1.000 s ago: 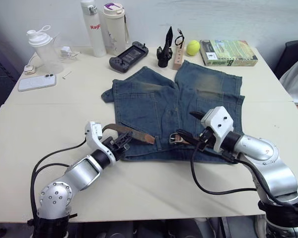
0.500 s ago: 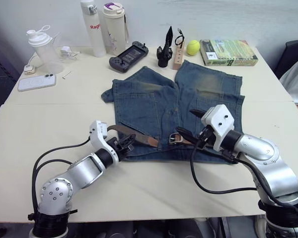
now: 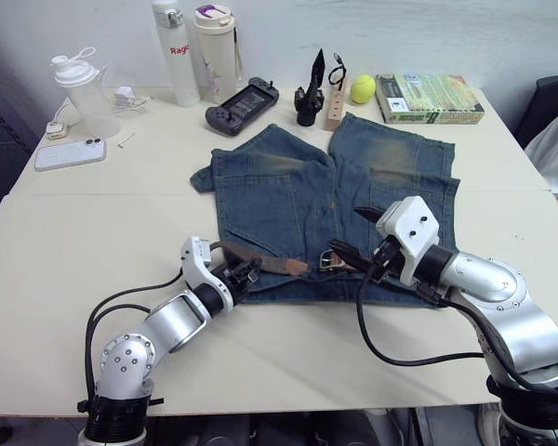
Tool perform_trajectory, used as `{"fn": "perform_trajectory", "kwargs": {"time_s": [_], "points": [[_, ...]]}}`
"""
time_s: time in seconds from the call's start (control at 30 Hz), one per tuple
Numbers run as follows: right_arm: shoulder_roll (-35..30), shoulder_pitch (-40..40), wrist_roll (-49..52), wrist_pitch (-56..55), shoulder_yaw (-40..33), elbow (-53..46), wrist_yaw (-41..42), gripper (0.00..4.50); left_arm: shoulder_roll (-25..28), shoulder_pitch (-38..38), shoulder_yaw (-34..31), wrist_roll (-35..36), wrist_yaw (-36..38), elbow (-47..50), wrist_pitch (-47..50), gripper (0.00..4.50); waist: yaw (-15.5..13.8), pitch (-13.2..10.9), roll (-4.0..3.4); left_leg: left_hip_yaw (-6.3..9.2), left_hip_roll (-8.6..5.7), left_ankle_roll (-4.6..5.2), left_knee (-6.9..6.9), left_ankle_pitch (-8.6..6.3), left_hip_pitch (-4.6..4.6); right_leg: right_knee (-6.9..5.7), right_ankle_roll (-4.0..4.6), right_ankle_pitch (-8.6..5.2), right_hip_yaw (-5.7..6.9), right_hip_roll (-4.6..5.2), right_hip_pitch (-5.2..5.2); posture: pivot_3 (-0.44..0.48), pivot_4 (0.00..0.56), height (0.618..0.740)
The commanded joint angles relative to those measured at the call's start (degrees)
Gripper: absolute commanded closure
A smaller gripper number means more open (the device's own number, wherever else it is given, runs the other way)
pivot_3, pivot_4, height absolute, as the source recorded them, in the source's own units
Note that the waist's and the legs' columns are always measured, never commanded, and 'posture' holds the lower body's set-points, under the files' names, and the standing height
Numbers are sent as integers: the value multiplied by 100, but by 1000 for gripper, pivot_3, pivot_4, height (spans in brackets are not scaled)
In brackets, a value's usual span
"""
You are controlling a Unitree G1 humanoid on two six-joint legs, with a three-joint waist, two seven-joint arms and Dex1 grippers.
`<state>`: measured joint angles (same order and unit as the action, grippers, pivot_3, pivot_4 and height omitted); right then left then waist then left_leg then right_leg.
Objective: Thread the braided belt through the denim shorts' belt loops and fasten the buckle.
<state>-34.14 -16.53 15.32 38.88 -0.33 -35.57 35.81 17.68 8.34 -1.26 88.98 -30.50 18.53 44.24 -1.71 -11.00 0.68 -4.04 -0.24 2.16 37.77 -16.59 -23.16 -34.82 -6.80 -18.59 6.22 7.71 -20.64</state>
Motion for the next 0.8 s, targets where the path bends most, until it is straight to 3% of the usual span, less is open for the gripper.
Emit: {"fn": "perform_trajectory", "kwargs": {"time_s": [0.03, 0.17, 0.33, 0.47, 0.8], "points": [[-133, 36, 74, -6, -141, -275, -18, 777, -112, -18, -107, -84, 100, -88, -27, 4500, -3, 0, 0, 0, -1, 0, 0, 0, 0, 0, 0, 0, 0, 1, 0, 0, 150, 724], [-225, 107, 30, -69, -94, -319, -11, 777, -219, -115, -362, 482, -620, 31, -111, 4500, 3, 0, 0, 5, 1, -1, 0, -1, 2, -1, 0, 0, 1, 35, 2, 0, 150, 724], [-207, 183, -25, -187, 4, -266, -37, 777, 560, -96, -448, 1106, -1012, 625, 121, 4500, 41, -1, -2, 5, 2, -5, -18, 3, 4, 3, 0, 0, 2, 32, -3, 0, 150, 724], [-164, 176, -79, -293, 108, -226, -60, 777, 814, 56, -297, 1536, -1465, 861, -18, 4500, 26, -3, -4, 6, 1, -8, -25, 10, 3, 5, 0, 0, 4, 30, -4, 0, 150, 724], [-198, 155, -256, -410, 304, -212, -79, 777, 656, 360, 188, 1738, -3129, 1100, -756, 4500, 6, -4, -4, 11, -6, -9, -30, 14, 3, 10, 0, 0, 7, 24, 0, 0, 150, 724]]}}
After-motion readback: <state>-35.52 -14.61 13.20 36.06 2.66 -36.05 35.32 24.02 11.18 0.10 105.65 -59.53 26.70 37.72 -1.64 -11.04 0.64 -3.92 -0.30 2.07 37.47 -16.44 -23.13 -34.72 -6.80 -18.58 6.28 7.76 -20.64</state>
